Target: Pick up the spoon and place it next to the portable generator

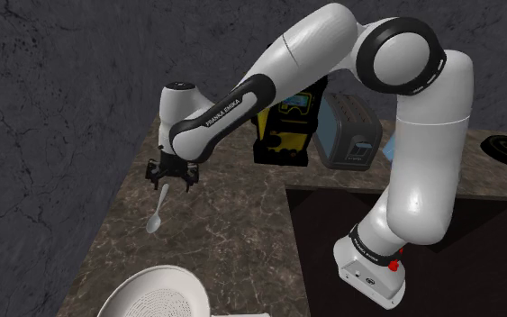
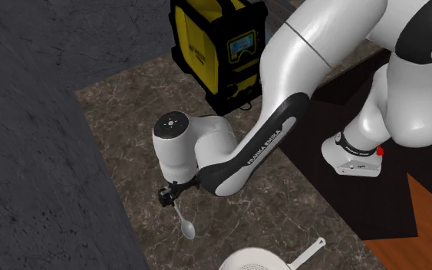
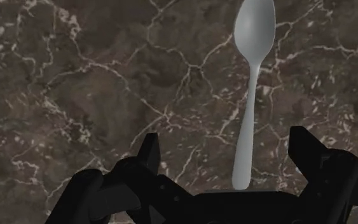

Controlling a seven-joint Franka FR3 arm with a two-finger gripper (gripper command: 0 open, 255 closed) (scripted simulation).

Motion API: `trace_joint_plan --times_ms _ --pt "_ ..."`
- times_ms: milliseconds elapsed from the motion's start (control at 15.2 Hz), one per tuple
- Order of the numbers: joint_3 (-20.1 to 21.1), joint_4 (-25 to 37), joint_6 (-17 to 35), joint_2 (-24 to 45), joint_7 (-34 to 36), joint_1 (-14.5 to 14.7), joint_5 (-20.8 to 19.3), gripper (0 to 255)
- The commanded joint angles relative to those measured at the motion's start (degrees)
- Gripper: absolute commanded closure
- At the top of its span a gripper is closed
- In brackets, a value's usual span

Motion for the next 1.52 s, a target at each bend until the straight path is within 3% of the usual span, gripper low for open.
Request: trace_joint_plan --times_ms 0,132,594,1122,1188,1452 --pt "-1.1 4.7 0.4 4.6 2.7 1.7 -0.6 0" --pt "-1.9 8.2 0.6 8.0 4.4 3.0 -0.8 0" --pt "-3.1 9.6 3.8 12.5 5.1 4.6 -2.0 0" --pt "-3.2 9.8 4.0 12.9 5.2 4.8 -2.1 0" --pt "-3.2 9.8 4.0 12.9 5.2 4.8 -2.1 255" --pt "-3.2 9.8 4.0 12.9 5.2 4.8 -2.1 255"
